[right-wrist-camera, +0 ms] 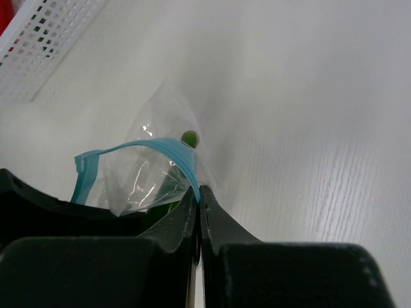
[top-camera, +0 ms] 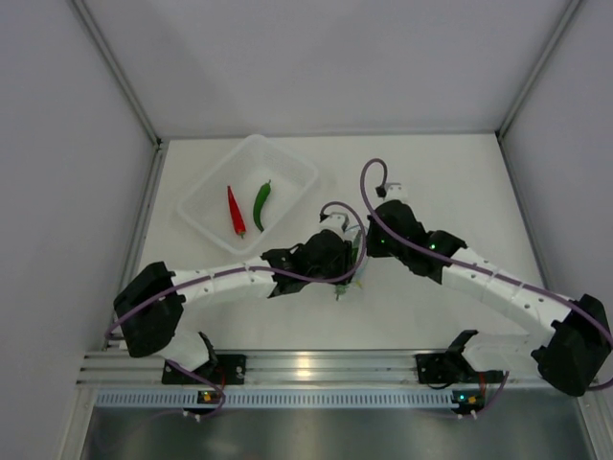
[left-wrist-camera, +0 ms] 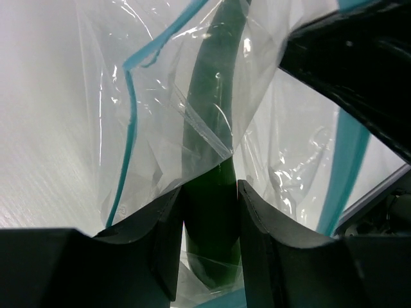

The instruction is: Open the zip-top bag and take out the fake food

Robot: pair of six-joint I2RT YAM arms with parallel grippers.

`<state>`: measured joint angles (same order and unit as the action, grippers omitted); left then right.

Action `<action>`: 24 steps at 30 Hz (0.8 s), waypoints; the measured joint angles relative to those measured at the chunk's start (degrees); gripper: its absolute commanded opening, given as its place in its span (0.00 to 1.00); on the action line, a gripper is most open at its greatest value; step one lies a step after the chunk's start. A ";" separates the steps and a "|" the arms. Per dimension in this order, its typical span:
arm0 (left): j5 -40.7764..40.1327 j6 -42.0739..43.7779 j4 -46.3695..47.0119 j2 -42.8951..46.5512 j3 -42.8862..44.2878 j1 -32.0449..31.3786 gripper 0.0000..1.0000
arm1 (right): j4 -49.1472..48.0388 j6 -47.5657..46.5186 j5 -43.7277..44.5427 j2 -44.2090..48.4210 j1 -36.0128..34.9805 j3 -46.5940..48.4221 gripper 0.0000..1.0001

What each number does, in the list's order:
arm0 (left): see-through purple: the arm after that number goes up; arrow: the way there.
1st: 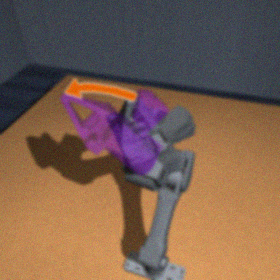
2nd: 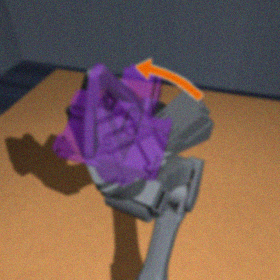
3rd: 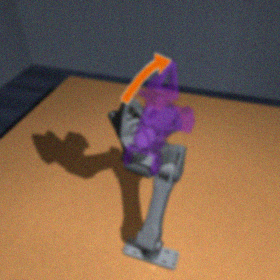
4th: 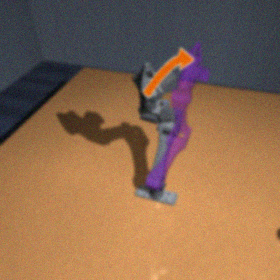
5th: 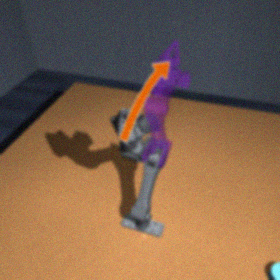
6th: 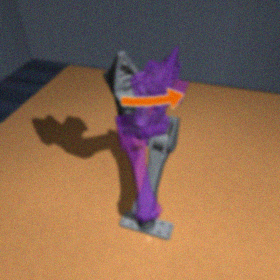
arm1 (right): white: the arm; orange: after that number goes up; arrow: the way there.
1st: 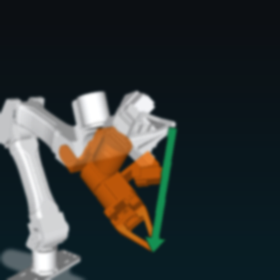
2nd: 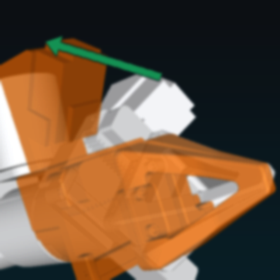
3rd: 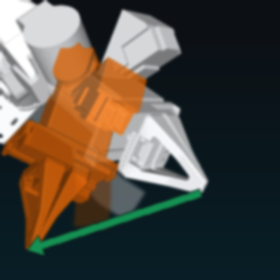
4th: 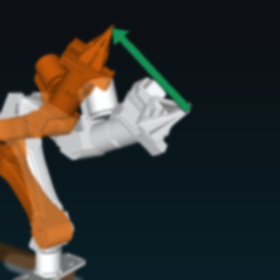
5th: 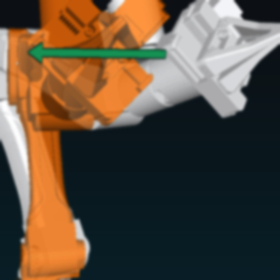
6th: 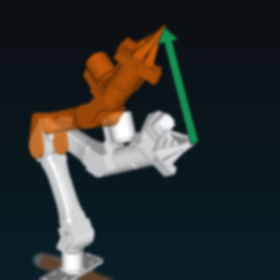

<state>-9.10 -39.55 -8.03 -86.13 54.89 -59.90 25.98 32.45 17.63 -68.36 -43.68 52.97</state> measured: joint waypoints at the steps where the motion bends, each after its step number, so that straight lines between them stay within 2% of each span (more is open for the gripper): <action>1: -0.48 -0.37 -0.13 -0.31 0.00 -0.02 0.00 | -0.22 -0.07 -0.85 0.31 0.00 -0.02 0.00; 5: -3.19 -2.16 -1.25 -0.87 0.02 -0.15 0.00 | -3.26 -0.17 -5.09 2.47 -0.11 -1.79 0.00; 9: -7.39 -4.72 -2.86 -0.87 0.31 -0.28 0.00 | -5.27 0.15 -6.21 4.55 -3.13 -4.68 0.00; 15: -13.90 -9.66 -5.29 -0.87 2.38 -0.42 0.00 | -6.75 1.95 -0.94 4.96 -12.55 -6.60 0.00; 24: -16.22 -17.14 -6.12 -0.37 3.17 0.61 0.00 | -10.21 5.07 8.04 5.66 -15.47 -11.19 0.00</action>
<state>-25.32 -56.69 -14.15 -86.50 58.06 -59.29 15.77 37.52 25.67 -62.70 -59.16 41.78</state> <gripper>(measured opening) 0.409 0.007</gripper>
